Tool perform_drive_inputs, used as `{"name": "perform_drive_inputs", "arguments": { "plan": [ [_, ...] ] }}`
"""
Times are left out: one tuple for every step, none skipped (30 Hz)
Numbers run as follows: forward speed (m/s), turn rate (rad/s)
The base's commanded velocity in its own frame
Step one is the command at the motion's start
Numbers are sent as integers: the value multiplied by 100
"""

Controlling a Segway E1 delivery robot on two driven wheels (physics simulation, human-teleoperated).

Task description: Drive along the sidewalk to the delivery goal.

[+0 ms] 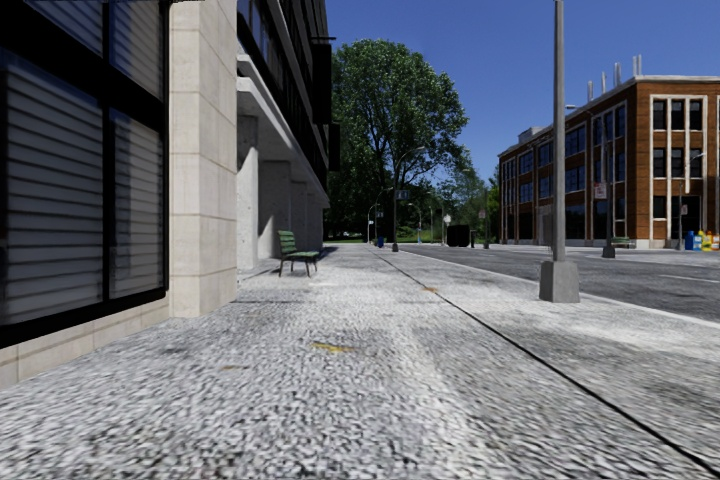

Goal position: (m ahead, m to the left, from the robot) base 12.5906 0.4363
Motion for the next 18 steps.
{"name": "perform_drive_inputs", "arguments": {
  "plan": [
    [200, 0],
    [200, 0],
    [200, 0],
    [200, 0],
    [200, 0],
    [200, 0],
    [200, 0],
    [200, 0],
    [200, 0],
    [200, 0],
    [200, 0],
    [200, 0],
    [200, 0],
    [200, 0],
    [200, 0],
    [200, 0],
    [200, 0],
    [200, 0]
  ]
}}
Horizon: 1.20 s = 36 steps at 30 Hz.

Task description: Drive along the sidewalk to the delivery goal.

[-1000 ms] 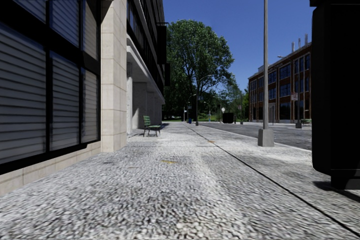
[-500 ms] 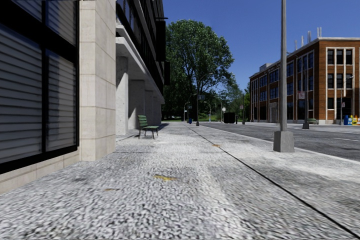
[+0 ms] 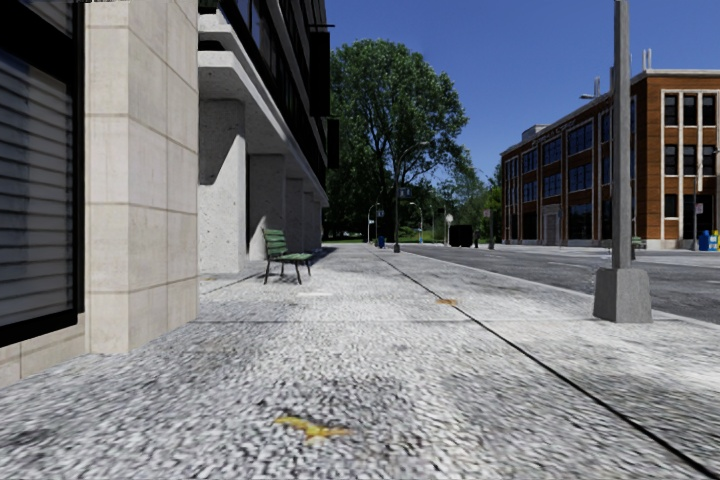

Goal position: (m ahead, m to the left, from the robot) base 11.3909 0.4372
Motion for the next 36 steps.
{"name": "perform_drive_inputs", "arguments": {
  "plan": [
    [200, 0],
    [200, 0],
    [200, 0],
    [200, 0],
    [200, 0],
    [200, 0],
    [200, 0],
    [200, 0],
    [200, 0],
    [200, 0],
    [200, 0],
    [200, 0],
    [200, 0],
    [200, 0],
    [200, 0],
    [200, 0],
    [200, 0],
    [200, 0],
    [200, 0],
    [200, 0],
    [200, 0],
    [200, 0],
    [200, 0],
    [200, 0],
    [200, 0],
    [199, 0],
    [199, 0],
    [198, 0],
    [198, 0],
    [198, 0],
    [198, 0],
    [198, 0],
    [198, 0],
    [197, 0],
    [197, 0],
    [197, 0]
  ]
}}
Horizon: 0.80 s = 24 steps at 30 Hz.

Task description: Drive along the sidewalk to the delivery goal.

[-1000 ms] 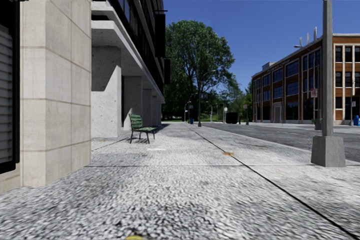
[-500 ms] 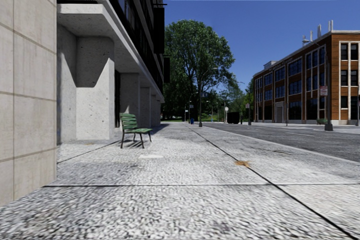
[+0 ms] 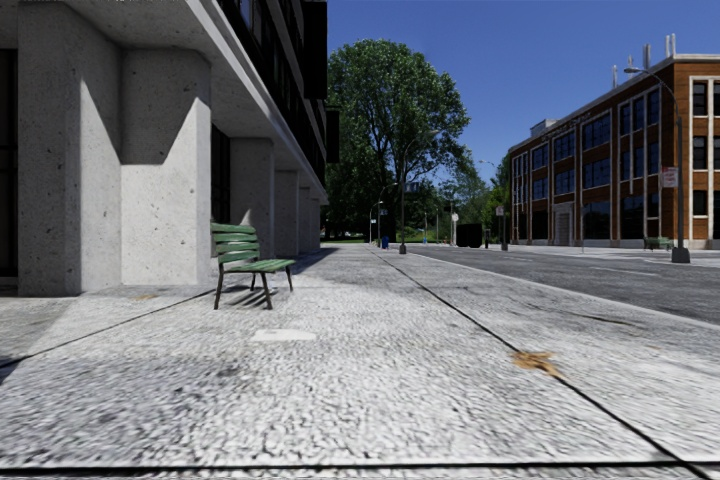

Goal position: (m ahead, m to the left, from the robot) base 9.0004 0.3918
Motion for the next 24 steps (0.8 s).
{"name": "perform_drive_inputs", "arguments": {
  "plan": [
    [200, 0],
    [200, 0],
    [200, 0],
    [200, 0],
    [200, 0],
    [200, 0],
    [200, 0],
    [200, 0],
    [200, 0],
    [200, 0],
    [200, 0],
    [200, 0],
    [200, 0],
    [200, 0],
    [200, 0],
    [200, 0],
    [200, 0],
    [200, 0],
    [200, 0],
    [200, 0],
    [200, 15],
    [200, 27],
    [200, 27],
    [200, 30]
  ]
}}
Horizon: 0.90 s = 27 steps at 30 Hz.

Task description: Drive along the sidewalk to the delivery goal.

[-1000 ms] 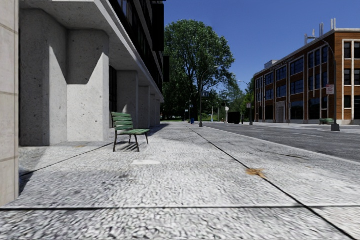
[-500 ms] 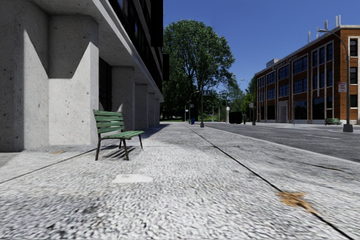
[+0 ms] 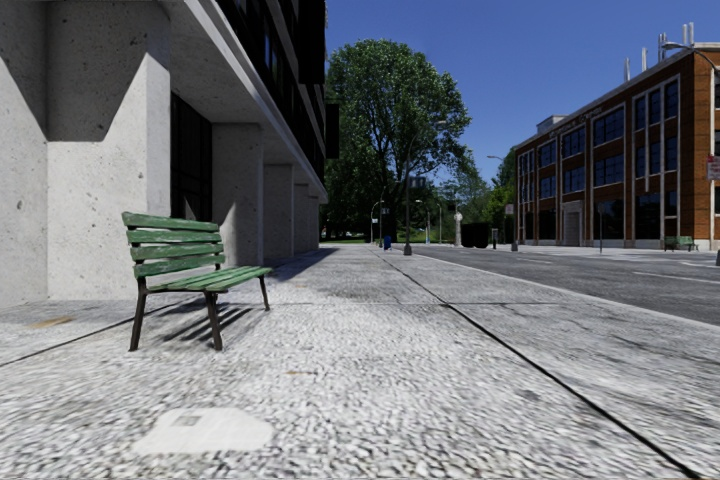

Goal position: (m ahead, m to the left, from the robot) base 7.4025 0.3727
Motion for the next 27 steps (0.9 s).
{"name": "perform_drive_inputs", "arguments": {
  "plan": [
    [200, 28],
    [200, 0],
    [200, 0],
    [200, 0],
    [200, 0],
    [200, 0],
    [200, 0],
    [200, 0],
    [200, 0],
    [200, 0],
    [200, 0],
    [200, 0],
    [200, 0],
    [200, 0],
    [200, 0],
    [200, 0],
    [200, 0],
    [200, 0],
    [200, 0],
    [200, 0],
    [200, 0],
    [200, 6],
    [200, 17],
    [200, 23],
    [200, 23],
    [200, 24],
    [200, 21]
  ]
}}
